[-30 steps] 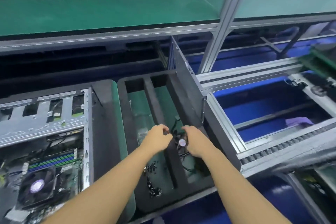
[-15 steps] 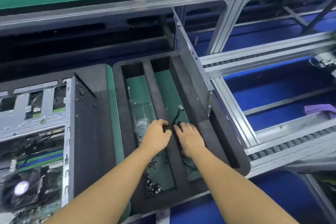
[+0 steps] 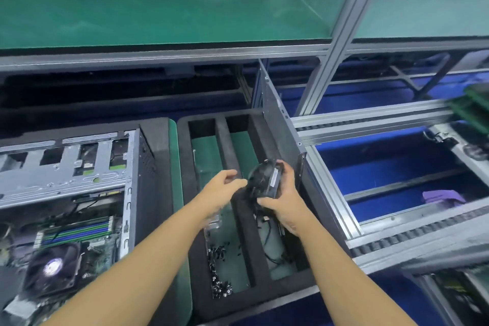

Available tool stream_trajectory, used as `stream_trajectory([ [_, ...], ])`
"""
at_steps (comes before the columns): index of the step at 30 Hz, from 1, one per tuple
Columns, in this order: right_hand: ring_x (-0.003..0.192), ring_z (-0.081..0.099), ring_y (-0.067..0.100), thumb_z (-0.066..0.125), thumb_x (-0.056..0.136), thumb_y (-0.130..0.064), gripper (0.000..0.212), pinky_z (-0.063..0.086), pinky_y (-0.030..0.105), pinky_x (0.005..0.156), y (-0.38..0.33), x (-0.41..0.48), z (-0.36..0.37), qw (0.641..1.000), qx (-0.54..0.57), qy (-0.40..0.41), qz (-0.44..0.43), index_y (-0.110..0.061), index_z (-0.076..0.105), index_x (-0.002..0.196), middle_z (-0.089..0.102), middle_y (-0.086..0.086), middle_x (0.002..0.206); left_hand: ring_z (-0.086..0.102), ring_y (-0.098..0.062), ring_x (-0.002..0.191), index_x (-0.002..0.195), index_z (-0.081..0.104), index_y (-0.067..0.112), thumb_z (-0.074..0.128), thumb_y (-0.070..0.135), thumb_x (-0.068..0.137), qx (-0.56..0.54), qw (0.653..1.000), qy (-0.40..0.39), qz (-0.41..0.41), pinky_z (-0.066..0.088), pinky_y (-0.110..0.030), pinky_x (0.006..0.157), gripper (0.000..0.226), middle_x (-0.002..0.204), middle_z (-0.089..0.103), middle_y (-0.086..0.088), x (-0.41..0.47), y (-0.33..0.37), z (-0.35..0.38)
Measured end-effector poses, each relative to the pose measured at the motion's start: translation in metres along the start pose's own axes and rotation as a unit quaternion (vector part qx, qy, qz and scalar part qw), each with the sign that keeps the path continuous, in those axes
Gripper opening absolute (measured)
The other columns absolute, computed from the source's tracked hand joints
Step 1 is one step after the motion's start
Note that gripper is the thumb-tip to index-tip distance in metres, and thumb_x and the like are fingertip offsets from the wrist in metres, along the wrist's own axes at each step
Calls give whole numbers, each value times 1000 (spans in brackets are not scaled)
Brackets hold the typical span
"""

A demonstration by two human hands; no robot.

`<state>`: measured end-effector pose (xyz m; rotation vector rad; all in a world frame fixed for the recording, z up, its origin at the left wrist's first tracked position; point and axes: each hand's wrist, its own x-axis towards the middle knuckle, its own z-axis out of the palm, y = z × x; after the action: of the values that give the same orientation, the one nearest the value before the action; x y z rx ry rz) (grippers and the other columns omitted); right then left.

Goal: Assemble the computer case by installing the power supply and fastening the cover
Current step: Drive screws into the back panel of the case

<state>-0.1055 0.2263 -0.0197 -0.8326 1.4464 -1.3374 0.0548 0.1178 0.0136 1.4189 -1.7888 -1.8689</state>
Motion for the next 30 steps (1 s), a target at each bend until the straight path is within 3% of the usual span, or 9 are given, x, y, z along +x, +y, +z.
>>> stream_trajectory([
  [2,132,58,31,67,77,14,97,49,45,107,-21,-10,19,983,161,-93,7,-32,30,154,52,16,151,65,-14,106,128,63,20,65,41,93,-121,991,-61,-7,52,-33,90,41,122,68,3,-18,7,-14],
  [5,135,51,38,59,81,17,93,41,49,115,-47,-26,56,952,210,-220,-22,-19,26,160,50,22,150,72,-25,102,113,74,11,66,36,94,-261,956,-136,18,58,-33,79,32,113,73,-12,-51,8,-47],
  [10,139,47,39,53,80,20,92,37,52,117,-76,-38,118,938,204,-279,-13,-20,31,160,42,22,157,61,-43,118,121,67,6,73,39,85,-250,966,-41,48,46,-56,104,49,119,69,-22,-106,-5,-109],
  [13,140,43,45,55,86,1,79,26,62,119,-86,-46,156,922,211,-325,3,-9,30,160,36,30,159,71,-35,101,110,70,7,75,44,81,-208,974,39,85,58,-46,87,47,103,75,-16,-138,-10,-138],
  [15,135,51,45,56,95,-6,64,36,65,115,-88,-50,186,942,157,-295,9,-8,37,156,44,28,155,74,-15,78,89,76,20,76,49,77,-162,975,92,124,58,-26,60,31,85,78,-1,-158,-16,-158],
  [17,131,58,40,62,100,-3,53,44,60,111,-86,-52,218,981,77,-181,-1,-8,45,150,54,24,148,66,1,56,69,74,38,73,47,83,-108,976,113,152,47,-13,48,17,63,71,14,-176,-23,-182],
  [21,116,68,35,67,89,-8,48,58,52,93,-82,-62,271,983,139,-122,-16,-9,56,136,69,17,131,71,-18,68,99,72,21,72,39,89,-113,979,88,144,58,-30,59,20,78,74,1,-207,-50,-246],
  [25,108,71,34,65,88,-3,41,59,47,85,-74,-72,305,971,217,-104,-4,-12,61,128,73,14,121,70,-17,65,106,72,8,70,20,88,-200,959,129,155,55,-22,53,22,78,72,-6,-230,-84,-295],
  [30,95,74,20,63,92,13,39,59,30,73,-62,-83,336,996,60,-71,1,-18,65,116,78,5,105,69,-20,72,102,72,5,63,11,95,-262,933,152,197,58,-25,60,13,79,69,-7,-242,-108,-316],
])
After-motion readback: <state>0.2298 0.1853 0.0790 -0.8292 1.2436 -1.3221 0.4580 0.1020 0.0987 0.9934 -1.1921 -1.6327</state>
